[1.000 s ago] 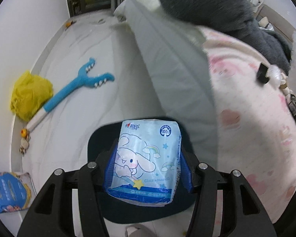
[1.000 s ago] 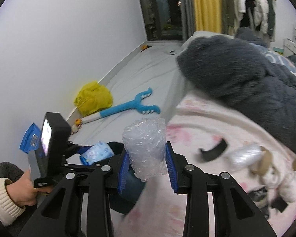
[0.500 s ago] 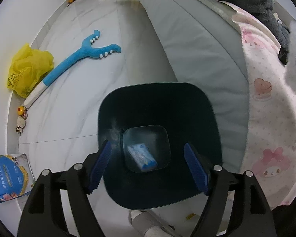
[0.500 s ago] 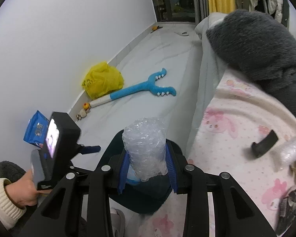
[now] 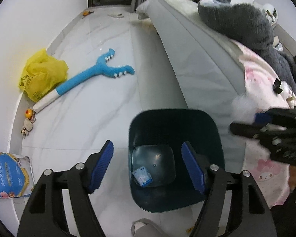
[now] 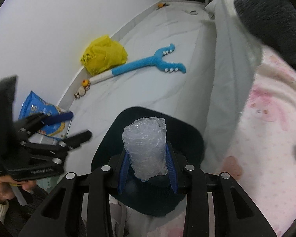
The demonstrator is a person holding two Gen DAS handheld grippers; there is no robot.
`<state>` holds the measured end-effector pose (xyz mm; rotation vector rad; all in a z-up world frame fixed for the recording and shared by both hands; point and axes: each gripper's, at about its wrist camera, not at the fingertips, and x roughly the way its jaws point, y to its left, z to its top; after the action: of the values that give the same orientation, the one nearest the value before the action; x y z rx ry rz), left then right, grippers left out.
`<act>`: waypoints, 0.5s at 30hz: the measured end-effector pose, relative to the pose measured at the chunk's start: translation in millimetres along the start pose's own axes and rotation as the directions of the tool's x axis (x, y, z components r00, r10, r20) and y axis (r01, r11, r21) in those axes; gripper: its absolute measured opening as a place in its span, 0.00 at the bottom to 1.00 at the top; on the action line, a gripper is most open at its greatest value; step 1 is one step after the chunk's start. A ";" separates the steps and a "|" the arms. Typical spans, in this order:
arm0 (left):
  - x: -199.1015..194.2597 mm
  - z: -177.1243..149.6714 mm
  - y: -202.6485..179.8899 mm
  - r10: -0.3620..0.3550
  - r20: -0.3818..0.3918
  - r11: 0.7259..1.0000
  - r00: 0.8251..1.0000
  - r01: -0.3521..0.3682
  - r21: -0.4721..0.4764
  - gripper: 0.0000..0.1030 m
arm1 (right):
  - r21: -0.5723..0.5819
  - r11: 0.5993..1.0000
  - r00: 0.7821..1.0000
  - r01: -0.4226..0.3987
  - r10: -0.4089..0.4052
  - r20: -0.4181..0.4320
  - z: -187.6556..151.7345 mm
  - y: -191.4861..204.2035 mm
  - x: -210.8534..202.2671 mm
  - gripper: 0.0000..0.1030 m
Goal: Collect trash
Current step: 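Lower the bubble wrap into the green bin and open the right gripper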
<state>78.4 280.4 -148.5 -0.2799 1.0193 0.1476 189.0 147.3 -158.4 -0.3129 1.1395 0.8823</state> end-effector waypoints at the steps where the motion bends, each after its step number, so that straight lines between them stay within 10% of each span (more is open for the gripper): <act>1: -3.9 0.9 2.1 -0.001 0.012 1.000 1.000 0.001 -0.003 0.68 | -0.003 1.000 1.000 -0.005 0.005 -0.014 -0.7 2.1 5.9 0.34; 15: -48.8 7.6 17.0 0.002 0.138 1.000 0.990 -0.004 0.013 0.60 | -0.039 0.998 0.986 -0.043 0.036 -0.161 -11.8 31.7 63.6 0.34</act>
<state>55.0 299.3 -105.7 -0.2530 0.8830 0.1607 166.3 188.5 -213.1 -0.4024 1.2805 0.9299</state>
